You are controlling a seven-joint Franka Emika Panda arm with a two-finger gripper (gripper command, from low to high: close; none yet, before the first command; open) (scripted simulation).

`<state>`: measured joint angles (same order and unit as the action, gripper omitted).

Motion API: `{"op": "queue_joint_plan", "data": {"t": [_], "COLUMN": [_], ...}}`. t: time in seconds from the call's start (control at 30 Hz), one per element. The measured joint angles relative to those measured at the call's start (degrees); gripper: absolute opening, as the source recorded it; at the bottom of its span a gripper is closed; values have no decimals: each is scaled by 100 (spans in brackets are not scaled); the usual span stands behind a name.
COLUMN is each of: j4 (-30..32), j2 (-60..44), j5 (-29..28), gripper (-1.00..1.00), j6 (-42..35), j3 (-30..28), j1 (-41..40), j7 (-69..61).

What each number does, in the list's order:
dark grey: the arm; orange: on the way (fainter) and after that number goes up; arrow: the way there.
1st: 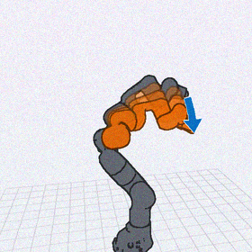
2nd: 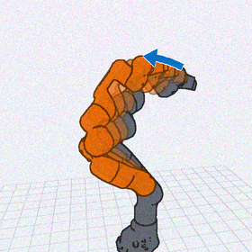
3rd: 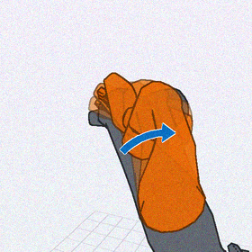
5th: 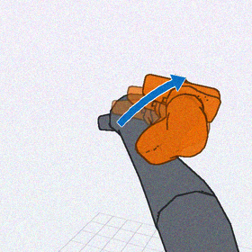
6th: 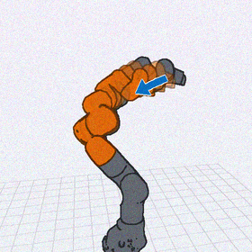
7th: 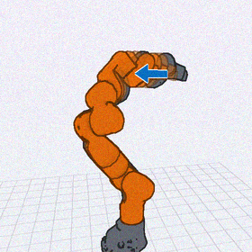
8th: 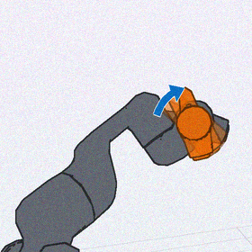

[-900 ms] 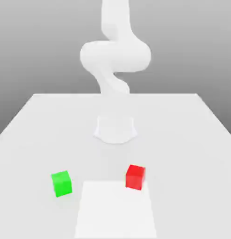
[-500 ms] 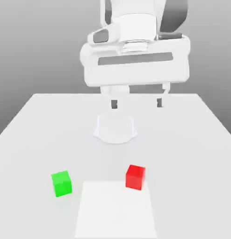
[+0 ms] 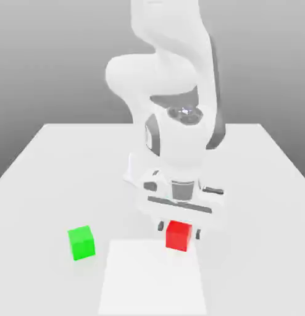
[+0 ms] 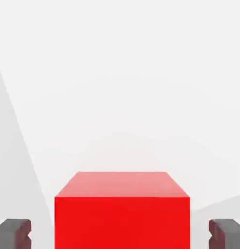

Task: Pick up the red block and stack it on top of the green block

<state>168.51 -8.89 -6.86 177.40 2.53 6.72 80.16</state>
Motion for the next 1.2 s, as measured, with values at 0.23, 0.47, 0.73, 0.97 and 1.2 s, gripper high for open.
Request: {"op": "queue_joint_plan", "data": {"t": [0.23, 0.47, 0.73, 0.97, 1.2], "j4": [45, 207, -289, -575, -604], "j2": [302, 1642, 1884, 1292, 534], "j5": [268, 843, 288, 447, 1135], "gripper": [-100, -100, -100, -100, 100], "j6": [-252, -1427, -2151, -1848, -1158], "j3": [160, 115, -1260, -1968, -1855], "j1": [-84, 1, -1225, -1683, -1635], "j7": [-198, -709, -2482, -3657, -4154]}}
